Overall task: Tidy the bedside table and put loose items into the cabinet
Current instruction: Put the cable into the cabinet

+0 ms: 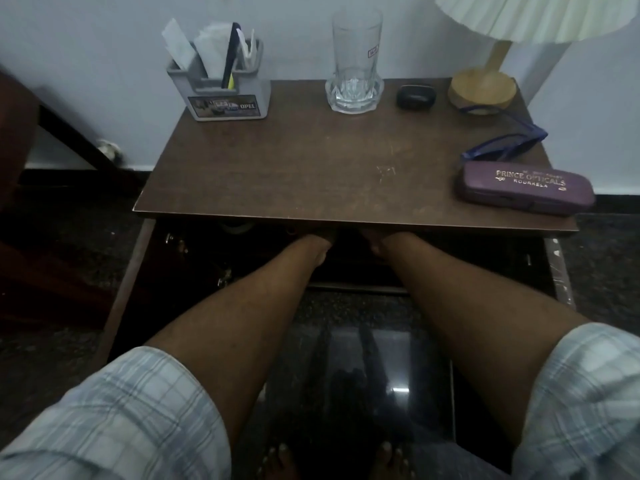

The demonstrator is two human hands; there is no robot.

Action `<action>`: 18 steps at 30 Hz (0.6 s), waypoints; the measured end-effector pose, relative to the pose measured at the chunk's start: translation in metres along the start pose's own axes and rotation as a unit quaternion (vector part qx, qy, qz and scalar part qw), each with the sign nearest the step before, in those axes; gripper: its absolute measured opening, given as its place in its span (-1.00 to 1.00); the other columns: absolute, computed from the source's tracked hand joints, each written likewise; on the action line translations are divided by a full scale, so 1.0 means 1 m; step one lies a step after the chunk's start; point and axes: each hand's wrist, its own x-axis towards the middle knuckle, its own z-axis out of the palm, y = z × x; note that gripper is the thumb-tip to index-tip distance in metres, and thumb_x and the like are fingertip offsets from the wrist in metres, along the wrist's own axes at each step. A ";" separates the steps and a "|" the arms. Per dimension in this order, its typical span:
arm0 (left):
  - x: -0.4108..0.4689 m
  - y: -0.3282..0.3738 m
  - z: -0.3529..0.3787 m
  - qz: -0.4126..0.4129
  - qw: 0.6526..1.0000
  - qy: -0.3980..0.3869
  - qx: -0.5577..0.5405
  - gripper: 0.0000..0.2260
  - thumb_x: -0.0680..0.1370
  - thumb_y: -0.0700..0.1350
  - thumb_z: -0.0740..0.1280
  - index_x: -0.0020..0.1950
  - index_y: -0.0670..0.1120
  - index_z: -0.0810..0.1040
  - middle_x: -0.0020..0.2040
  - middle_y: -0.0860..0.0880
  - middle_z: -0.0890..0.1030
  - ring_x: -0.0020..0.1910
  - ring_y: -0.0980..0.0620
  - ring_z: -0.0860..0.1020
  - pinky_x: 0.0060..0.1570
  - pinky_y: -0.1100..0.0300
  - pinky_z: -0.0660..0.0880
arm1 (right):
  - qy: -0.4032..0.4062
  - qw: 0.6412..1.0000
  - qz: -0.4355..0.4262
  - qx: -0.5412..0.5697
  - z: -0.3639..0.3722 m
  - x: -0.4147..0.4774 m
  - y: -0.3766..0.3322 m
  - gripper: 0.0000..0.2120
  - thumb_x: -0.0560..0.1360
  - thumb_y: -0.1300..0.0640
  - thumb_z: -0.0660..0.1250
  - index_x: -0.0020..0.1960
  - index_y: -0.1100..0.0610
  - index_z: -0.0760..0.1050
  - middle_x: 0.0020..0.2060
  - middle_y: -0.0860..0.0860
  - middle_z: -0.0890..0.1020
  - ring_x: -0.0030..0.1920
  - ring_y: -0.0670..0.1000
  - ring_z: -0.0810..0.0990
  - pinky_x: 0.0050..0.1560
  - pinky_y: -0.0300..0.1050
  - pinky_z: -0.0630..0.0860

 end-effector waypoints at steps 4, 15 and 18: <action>-0.004 0.008 0.003 0.029 1.000 -0.006 -0.008 -0.54 0.69 -0.08 0.18 0.57 -0.16 0.23 0.57 -0.13 0.25 0.51 -0.13 0.26 0.44 0.10 0.21 | -0.001 1.000 -0.020 -0.009 0.001 -0.003 -0.005 -0.61 0.68 0.26 0.16 0.49 0.31 0.29 0.46 0.22 0.38 0.24 0.10 0.41 0.15 -0.15 0.40; -0.030 0.008 0.001 0.016 0.999 -0.015 -0.040 -0.58 0.66 -0.09 0.24 0.49 -0.19 0.38 0.48 -0.16 0.41 0.42 -0.12 0.40 0.16 0.22 0.33 | 0.033 0.997 -0.056 -0.032 -0.006 -0.029 -0.003 -0.56 0.70 0.10 0.14 0.55 0.20 0.26 0.52 0.13 0.33 0.49 0.13 0.32 0.35 -0.15 0.28; -0.044 0.011 -0.003 0.005 0.999 0.009 -0.033 -0.63 0.66 -0.14 0.22 0.47 -0.20 0.41 0.45 -0.17 0.44 0.40 -0.13 0.43 0.16 0.20 0.37 | 0.046 0.998 -0.047 -0.010 -0.010 -0.044 0.003 -0.57 0.69 0.13 0.17 0.52 0.26 0.31 0.50 0.17 0.37 0.48 0.15 0.35 0.43 -0.11 0.27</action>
